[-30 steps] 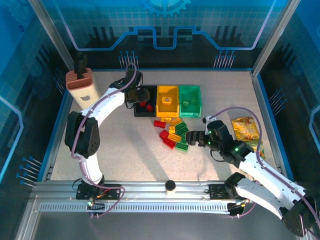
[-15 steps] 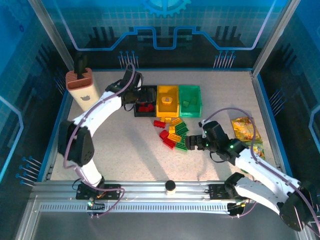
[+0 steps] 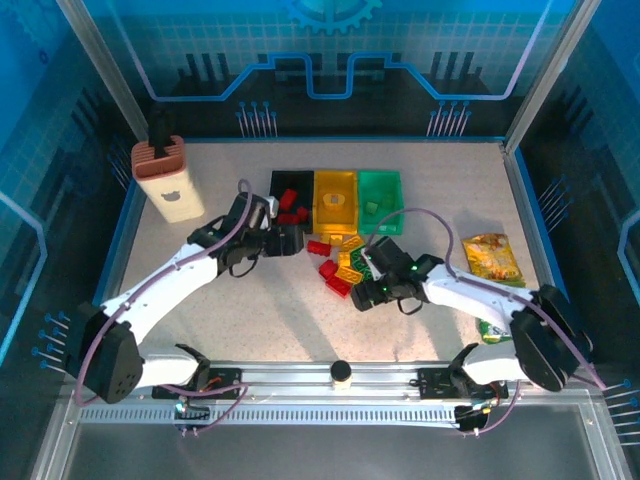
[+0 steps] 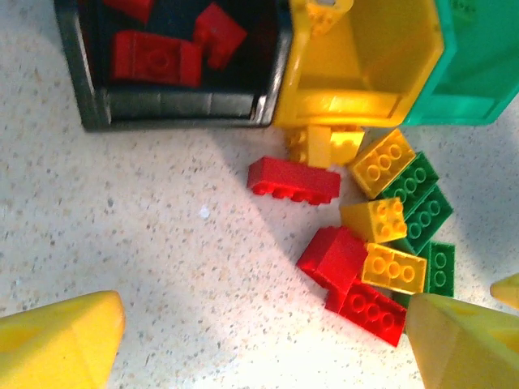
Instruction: Sort the legos into containers by color
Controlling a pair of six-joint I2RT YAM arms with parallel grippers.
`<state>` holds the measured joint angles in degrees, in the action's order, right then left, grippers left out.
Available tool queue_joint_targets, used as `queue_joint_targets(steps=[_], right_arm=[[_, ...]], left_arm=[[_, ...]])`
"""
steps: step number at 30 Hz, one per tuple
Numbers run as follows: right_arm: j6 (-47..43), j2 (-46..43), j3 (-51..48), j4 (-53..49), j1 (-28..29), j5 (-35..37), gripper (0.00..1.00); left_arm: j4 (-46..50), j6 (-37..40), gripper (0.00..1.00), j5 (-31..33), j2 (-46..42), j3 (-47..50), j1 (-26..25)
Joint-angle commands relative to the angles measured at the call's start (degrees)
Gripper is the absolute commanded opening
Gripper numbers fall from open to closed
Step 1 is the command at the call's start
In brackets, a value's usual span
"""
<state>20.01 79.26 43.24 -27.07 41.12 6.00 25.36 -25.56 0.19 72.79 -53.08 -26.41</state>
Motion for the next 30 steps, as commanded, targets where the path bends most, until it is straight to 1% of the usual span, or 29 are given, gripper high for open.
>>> queue_joint_targets(steps=[1,4,6,8,14,18,20,23,28,30], right_arm=[[-2.7,4.7,3.6,-1.6,1.5,2.4,0.86],[-3.0,9.0,6.1,-2.8,2.9,5.0,0.86],[-3.4,11.2,6.8,-3.0,3.9,5.2,0.85],[-3.3,13.2,9.0,-3.3,5.2,5.9,0.82],[-2.0,17.4,11.7,-5.9,8.9,10.8,0.64],[-1.2,19.0,13.2,-7.9,10.6,12.3,0.53],[-1.0,19.2,13.7,-8.8,11.3,13.0,0.44],[-0.7,18.2,13.9,-9.2,11.9,13.0,0.35],[-0.7,14.5,14.5,-9.9,11.9,12.0,0.26],[-0.9,12.5,14.9,-10.4,11.9,11.7,0.24]], left_arm=[[0.1,-1.9,0.90,0.8,-4.3,3.4,-0.2],[0.2,-2.2,0.90,1.9,-6.2,6.1,-0.3],[0.3,-2.3,0.90,2.5,-6.7,7.3,-0.3],[0.2,-2.7,0.89,2.4,-6.9,8.2,-0.3],[-0.1,-2.9,0.88,2.6,-7.4,9.8,-0.3],[0.2,-2.9,0.87,3.0,-7.9,10.4,-0.3],[0.3,-3.0,0.87,3.2,-8.3,10.6,-0.3],[0.7,-3.1,0.86,3.5,-9.1,11.0,-0.3],[1.3,-3.0,0.86,4.0,-10.2,11.3,-0.2],[1.4,-3.0,0.86,4.0,-10.4,11.4,-0.2]])
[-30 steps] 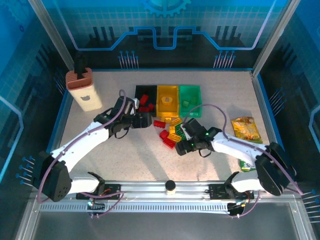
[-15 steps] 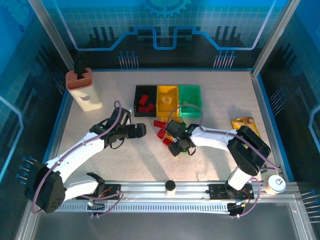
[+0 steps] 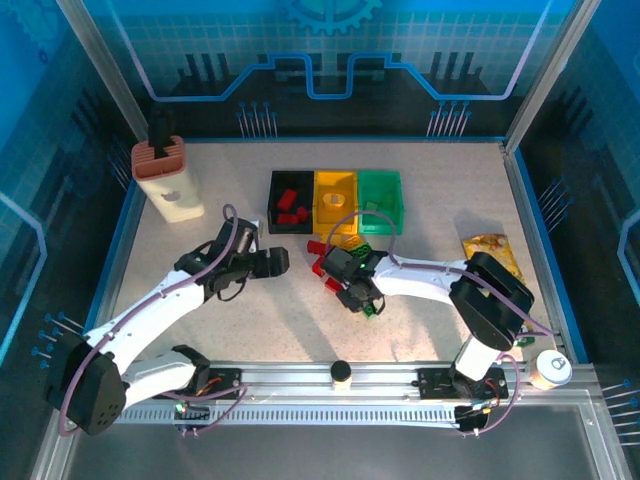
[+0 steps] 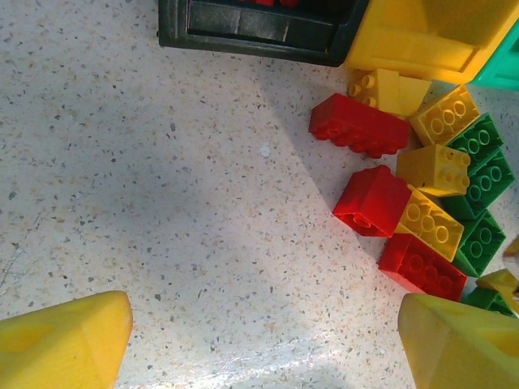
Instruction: Sort the legos into containers by color
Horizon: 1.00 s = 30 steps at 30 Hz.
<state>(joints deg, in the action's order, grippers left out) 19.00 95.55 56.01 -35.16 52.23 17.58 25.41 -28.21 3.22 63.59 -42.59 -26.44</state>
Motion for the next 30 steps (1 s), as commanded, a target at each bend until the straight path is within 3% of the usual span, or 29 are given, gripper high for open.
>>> queue_joint_targets(steps=[1,9,15,22,30], right_arm=[[0.1,-4.9,2.3,-2.5,0.9,-0.2,0.23],[-1.4,-15.2,4.3,-2.7,-2.0,-3.0,0.22],[-1.9,-20.4,9.4,0.5,-13.1,-5.6,0.24],[-1.9,-10.0,19.8,2.5,-26.7,-8.9,0.25],[-2.0,7.3,33.1,-0.2,-32.2,-9.5,0.24]], left_arm=[[1.4,-0.4,0.86,0.9,-1.4,0.9,-0.2],[1.7,-0.6,0.86,0.4,-2.7,1.2,-0.2],[1.2,-1.8,0.86,-1.2,-3.7,2.6,-0.9],[0.7,-4.1,0.86,-0.4,-4.8,5.0,-5.1],[-0.3,-7.0,0.85,1.2,-4.8,6.7,-10.7]])
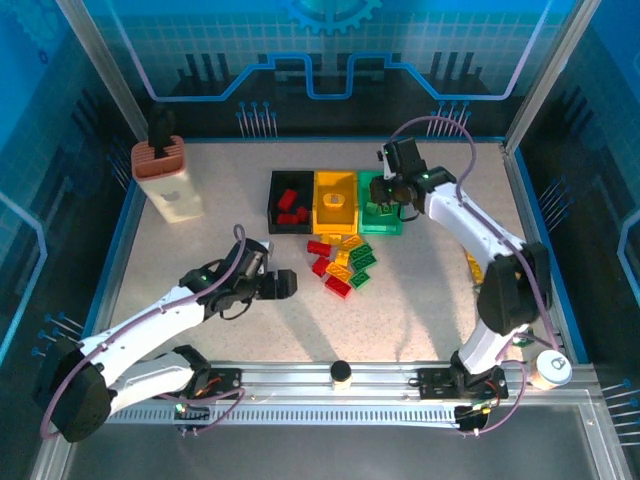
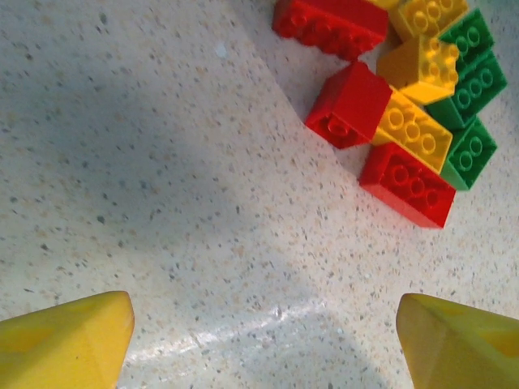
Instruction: Sort the legos into containers by color
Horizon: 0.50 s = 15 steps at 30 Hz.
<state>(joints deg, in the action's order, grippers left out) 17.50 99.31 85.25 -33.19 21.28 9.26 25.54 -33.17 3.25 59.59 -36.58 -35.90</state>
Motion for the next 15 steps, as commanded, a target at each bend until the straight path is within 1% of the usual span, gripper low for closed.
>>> queue_joint_targets(steps=[1,5,9,11,12,14,15], right_arm=[[-0.5,5.3,5.1,-2.4,-1.3,-0.6,0.25],[-0.8,10.7,9.7,-4.4,-1.5,1.8,0.27],[-0.9,13.9,13.0,-5.4,-1.6,2.4,0.30],[-0.7,14.9,14.5,-6.3,-1.5,3.2,0.39],[-0.8,14.9,15.0,-6.3,-1.5,3.5,0.46],[-0.7,13.8,14.8,-5.8,-1.2,4.1,0.71],[-1.0,12.6,14.2,-5.2,-0.9,4.1,0.75]], left_arm=[[-0.6,-2.4,0.85,1.3,-0.7,0.8,-1.7],[-1.1,-2.9,0.85,1.5,-0.5,1.2,-2.8],[-1.7,-3.1,0.85,1.5,0.1,1.1,-3.8],[-2.0,-3.2,0.85,1.7,0.5,0.9,-4.2],[-2.0,-3.2,0.85,1.7,0.7,0.8,-4.5],[-1.9,-2.8,0.85,2.2,1.3,0.2,-5.3],[-1.7,-2.5,0.85,2.4,1.7,-0.3,-5.7]])
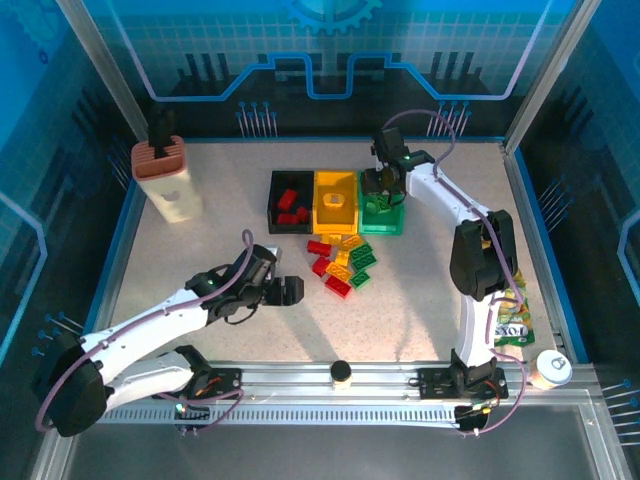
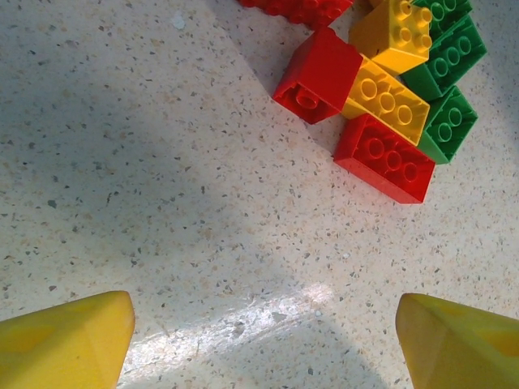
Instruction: Sort the legos into containers by color
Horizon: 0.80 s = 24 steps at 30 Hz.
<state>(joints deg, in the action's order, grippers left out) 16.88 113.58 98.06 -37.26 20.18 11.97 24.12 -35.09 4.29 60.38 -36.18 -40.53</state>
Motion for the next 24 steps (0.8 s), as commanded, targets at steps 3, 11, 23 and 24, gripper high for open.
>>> queue_joint_targets(steps=[3,11,23,24], right_arm=[[-0.6,-5.8,-1.3,0.6,1.1,2.6,0.79],[0.3,-21.3,-16.5,7.6,2.5,-2.4,0.80],[3.3,-40.6,-42.2,13.2,4.4,-10.1,0.73],[3.9,-41.4,-43.9,13.4,5.0,-10.3,0.72]], left_arm=[[0.1,0.4,0.85,1.6,2.5,-2.1,-2.2],[-1.4,2.4,0.85,1.4,9.0,-5.7,-4.4],[-3.2,4.6,0.82,-1.5,23.8,-14.1,-5.1],[-3.5,4.5,0.81,-1.5,24.9,-14.7,-5.1]])
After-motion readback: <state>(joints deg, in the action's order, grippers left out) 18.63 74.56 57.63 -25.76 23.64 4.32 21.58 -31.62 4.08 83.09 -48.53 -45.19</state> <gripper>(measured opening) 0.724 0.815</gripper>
